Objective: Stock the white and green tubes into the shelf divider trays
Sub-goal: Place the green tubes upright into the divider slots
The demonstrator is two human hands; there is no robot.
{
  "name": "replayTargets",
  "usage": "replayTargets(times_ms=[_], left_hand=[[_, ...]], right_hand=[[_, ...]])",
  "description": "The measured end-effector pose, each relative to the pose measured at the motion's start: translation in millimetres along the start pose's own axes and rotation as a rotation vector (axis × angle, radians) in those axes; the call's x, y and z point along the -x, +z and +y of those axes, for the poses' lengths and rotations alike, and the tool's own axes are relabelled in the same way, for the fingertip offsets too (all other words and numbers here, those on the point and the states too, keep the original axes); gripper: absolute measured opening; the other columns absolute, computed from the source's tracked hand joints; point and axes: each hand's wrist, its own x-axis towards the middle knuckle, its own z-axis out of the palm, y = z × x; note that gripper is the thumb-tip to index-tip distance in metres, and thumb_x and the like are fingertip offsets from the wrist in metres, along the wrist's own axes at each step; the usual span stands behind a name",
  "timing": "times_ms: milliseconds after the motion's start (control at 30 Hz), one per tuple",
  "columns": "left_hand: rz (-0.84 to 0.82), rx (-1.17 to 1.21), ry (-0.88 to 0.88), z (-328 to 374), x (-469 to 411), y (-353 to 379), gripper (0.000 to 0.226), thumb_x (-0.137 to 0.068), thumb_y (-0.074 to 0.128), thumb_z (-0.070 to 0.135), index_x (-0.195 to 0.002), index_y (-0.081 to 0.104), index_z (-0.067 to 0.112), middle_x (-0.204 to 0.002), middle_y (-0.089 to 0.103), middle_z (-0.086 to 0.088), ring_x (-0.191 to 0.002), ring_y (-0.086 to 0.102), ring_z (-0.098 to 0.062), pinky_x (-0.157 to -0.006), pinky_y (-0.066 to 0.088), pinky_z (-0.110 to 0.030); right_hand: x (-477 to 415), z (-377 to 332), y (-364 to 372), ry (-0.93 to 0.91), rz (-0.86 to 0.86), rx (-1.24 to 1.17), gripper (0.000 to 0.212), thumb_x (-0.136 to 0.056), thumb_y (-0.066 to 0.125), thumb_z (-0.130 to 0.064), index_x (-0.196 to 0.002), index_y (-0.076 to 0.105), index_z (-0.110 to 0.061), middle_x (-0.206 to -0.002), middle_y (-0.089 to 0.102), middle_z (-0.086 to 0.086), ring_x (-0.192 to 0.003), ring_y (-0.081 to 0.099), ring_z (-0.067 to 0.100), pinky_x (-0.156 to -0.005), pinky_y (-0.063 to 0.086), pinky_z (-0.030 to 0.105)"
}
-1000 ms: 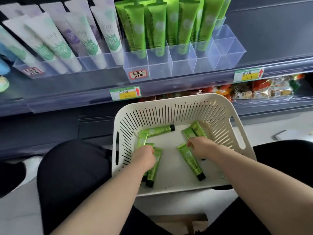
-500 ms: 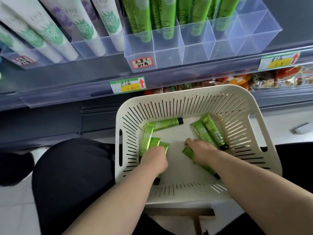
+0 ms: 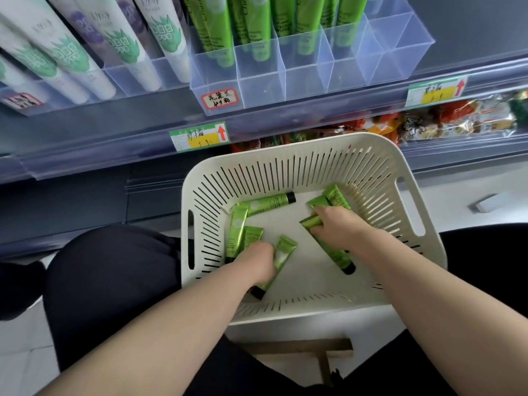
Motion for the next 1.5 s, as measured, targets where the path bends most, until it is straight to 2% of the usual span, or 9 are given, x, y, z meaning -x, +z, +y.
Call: replayTargets(times_ms=[100,233,467,600,733,867,1067,1267,1500], left_hand=[[0.021,-0.056,0.028,5,-5,-5,0.029,-0.088,0.065,0.012,-0.117,0.058,0.009,-0.099,0.061,-0.004,-0.085,0.061,-0.021,-0.066,0.05,-0.03],[0.035,-0.153,0.012,24,-12,-6,0.043,-0.089,0.066,0.028,-0.123,0.05,0.009,-0.111,0.063,-0.012,-0.097,0.063,-0.029,-0.067,0.046,-0.032],[0.118,-0.148,-0.078,34,-29,7,0.054,-0.082,0.069,0.006,-0.125,0.037,0.01,-0.115,0.058,-0.011,-0.097,0.063,-0.031,-0.061,0.044,-0.036],[0.193,-0.1,-0.021,28,-28,5,0.035,-0.085,0.058,0.002,-0.117,0.045,0.009,-0.106,0.056,-0.011,-0.096,0.06,-0.032,-0.062,0.043,-0.035],[0.322,0.033,0.033,18,-14,-14,0.01,-0.092,0.056,0.023,-0.098,0.053,0.015,-0.096,0.056,-0.006,-0.089,0.057,-0.027,-0.064,0.044,-0.034],[0.486,0.249,0.051,20,22,-45,0.02,-0.093,0.058,0.021,-0.108,0.046,0.023,-0.083,0.055,0.007,-0.074,0.055,-0.015,-0.057,0.045,-0.031],[0.824,0.369,0.29,44,82,-117,0.026,-0.093,0.061,0.023,-0.119,0.061,0.028,-0.082,0.065,0.005,-0.074,0.062,-0.016,-0.067,0.048,-0.028],[1.078,0.383,0.522,110,124,-214,0.023,-0.091,0.063,0.018,-0.113,0.068,0.024,-0.099,0.063,0.011,-0.072,0.056,-0.008,-0.068,0.037,-0.022],[1.219,0.252,0.667,195,117,-302,0.026,-0.089,0.063,0.019,-0.114,0.068,0.02,-0.11,0.069,0.001,-0.1,0.06,-0.02,-0.083,0.042,-0.025]], right_hand=[[4,1,1,0.001,-0.003,0.018,0.032,-0.092,0.054,-0.03,-0.12,0.05,-0.015,-0.108,0.06,0.008,-0.097,0.057,0.028,-0.073,0.043,0.032],[5,6,8,0.028,-0.015,0.034,0.033,-0.092,0.055,-0.03,-0.122,0.049,-0.016,-0.11,0.06,0.009,-0.1,0.057,0.03,-0.079,0.048,0.036],[-2,5,10,0.016,-0.014,-0.001,0.032,-0.093,0.052,-0.026,-0.124,0.049,-0.017,-0.112,0.06,0.01,-0.099,0.057,0.03,-0.077,0.047,0.035],[-2,2,6,0.001,-0.006,-0.017,0.03,-0.093,0.052,-0.024,-0.122,0.05,-0.018,-0.107,0.06,0.009,-0.095,0.057,0.029,-0.072,0.046,0.033],[2,-5,-2,-0.052,0.036,-0.034,0.023,-0.091,0.051,-0.021,-0.114,0.051,-0.022,-0.096,0.062,0.006,-0.084,0.058,0.027,-0.068,0.05,0.034],[26,-16,-25,-0.107,0.21,-0.041,0.016,-0.092,0.048,-0.024,-0.108,0.05,-0.028,-0.091,0.063,0.001,-0.081,0.06,0.024,-0.064,0.052,0.035],[83,-34,-93,-0.256,0.619,-0.12,0.019,-0.091,0.05,-0.026,-0.11,0.054,-0.025,-0.093,0.065,-0.003,-0.084,0.06,0.025,-0.067,0.05,0.038],[119,-26,-165,-0.239,0.922,-0.069,0.018,-0.09,0.05,-0.026,-0.108,0.054,-0.024,-0.101,0.065,0.0,-0.09,0.059,0.029,-0.065,0.049,0.037],[129,-3,-233,-0.225,1.16,-0.153,0.019,-0.09,0.051,-0.021,-0.108,0.057,-0.021,-0.095,0.062,0.003,-0.086,0.056,0.03,-0.065,0.045,0.037]])
